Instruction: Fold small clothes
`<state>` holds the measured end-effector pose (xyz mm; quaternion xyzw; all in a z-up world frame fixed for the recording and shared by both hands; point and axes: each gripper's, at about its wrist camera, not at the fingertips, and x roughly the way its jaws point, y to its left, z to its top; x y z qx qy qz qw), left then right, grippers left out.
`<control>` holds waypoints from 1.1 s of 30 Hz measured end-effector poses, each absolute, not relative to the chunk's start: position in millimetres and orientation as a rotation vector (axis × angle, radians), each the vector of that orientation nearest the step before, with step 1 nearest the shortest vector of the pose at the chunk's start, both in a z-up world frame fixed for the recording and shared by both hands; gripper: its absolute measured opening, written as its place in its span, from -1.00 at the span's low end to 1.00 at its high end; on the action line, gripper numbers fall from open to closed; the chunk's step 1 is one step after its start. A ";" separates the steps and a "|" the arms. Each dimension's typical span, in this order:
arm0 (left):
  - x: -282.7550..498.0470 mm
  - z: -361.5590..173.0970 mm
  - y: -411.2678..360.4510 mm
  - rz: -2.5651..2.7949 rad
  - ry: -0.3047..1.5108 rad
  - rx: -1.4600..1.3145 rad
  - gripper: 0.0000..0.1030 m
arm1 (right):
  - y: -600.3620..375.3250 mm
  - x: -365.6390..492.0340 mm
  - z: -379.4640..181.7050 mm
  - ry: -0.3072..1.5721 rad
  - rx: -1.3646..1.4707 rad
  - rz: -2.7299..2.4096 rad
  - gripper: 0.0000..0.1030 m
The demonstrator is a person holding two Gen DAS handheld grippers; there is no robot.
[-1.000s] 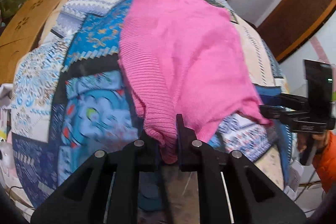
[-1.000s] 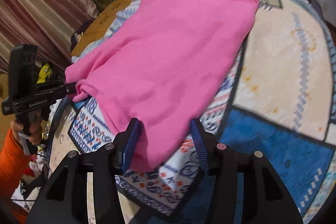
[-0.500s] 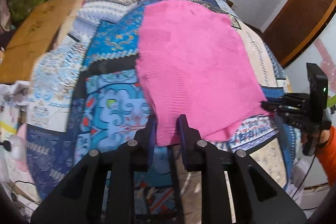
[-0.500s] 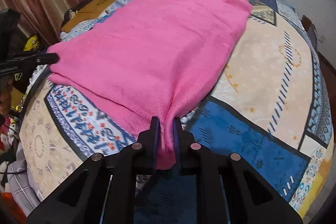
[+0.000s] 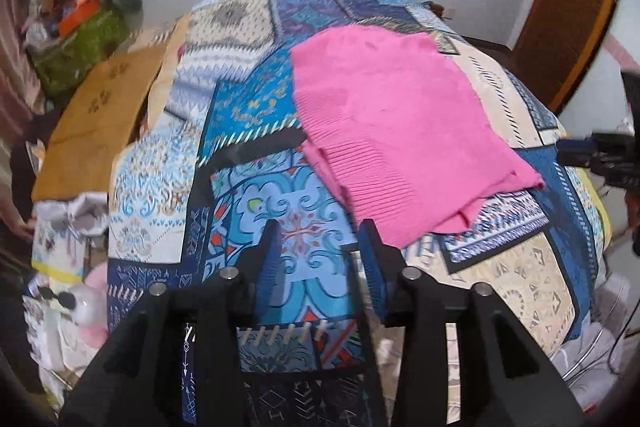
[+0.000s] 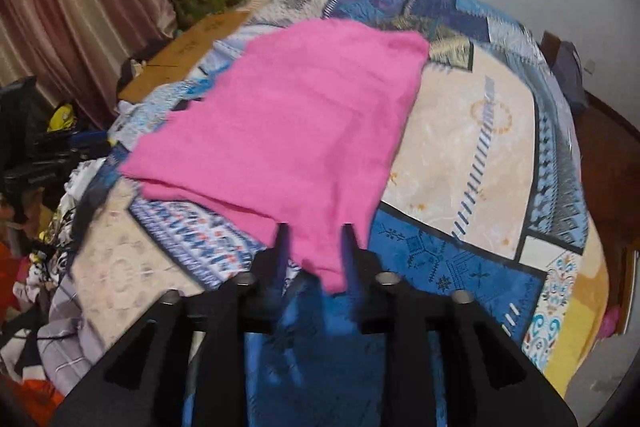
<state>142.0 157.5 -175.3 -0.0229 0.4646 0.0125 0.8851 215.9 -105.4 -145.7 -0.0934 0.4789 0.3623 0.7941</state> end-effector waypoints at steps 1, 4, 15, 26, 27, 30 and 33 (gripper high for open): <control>139.9 -173.4 152.0 0.016 0.955 -0.035 -0.17 | -105.5 211.2 -139.7 1.007 -0.202 0.786 -0.22; 135.8 -172.4 138.7 -0.002 0.933 -0.010 0.16 | -108.4 197.7 -125.2 0.941 -0.197 0.799 0.05; 152.7 -205.9 104.4 -0.018 1.011 0.098 0.69 | -89.3 197.7 -169.3 1.012 -0.270 0.799 0.16; 187.9 -219.0 95.0 -0.065 0.999 0.172 0.99 | -64.4 212.0 -197.9 1.012 -0.407 0.845 0.15; 191.0 -218.2 93.1 -0.071 0.994 0.182 0.89 | -63.8 214.4 -198.8 1.008 -0.403 0.849 0.14; 196.5 -217.3 86.8 -0.096 0.989 0.220 0.39 | -60.9 221.1 -204.6 1.028 -0.373 0.870 -0.17; 199.5 -219.1 75.7 -0.116 0.992 0.269 -0.34 | -58.2 224.1 -207.4 1.048 -0.339 0.875 -0.52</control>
